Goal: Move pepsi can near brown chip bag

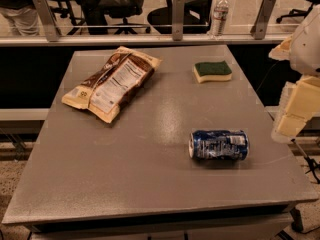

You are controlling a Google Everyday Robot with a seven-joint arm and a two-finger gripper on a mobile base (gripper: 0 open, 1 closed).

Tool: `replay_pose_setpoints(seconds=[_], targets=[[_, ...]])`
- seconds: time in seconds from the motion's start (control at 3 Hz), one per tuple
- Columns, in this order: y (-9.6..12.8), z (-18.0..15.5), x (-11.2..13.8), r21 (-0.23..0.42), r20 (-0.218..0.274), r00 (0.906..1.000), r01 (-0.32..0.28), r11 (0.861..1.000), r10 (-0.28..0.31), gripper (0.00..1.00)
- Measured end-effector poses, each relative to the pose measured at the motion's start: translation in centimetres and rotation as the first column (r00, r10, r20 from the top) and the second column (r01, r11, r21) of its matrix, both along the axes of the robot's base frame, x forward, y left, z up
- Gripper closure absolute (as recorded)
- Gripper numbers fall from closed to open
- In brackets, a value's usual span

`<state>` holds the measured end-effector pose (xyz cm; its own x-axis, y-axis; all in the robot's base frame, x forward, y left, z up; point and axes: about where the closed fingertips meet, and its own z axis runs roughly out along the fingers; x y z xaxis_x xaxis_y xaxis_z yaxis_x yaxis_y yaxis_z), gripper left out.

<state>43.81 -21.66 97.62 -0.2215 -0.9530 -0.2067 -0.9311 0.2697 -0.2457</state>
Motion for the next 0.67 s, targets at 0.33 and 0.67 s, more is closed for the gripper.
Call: replay_pose_setpoints(seconds=[0.33,0.67], targets=[[0.0,0.0,0.0,0.0,0.002,1.0,0.0,1.0,0.0,0.0],[0.7,-1.1,0.0,-0.001,-0.006,0.9995,-0.031,1.0,0.031,0.0]])
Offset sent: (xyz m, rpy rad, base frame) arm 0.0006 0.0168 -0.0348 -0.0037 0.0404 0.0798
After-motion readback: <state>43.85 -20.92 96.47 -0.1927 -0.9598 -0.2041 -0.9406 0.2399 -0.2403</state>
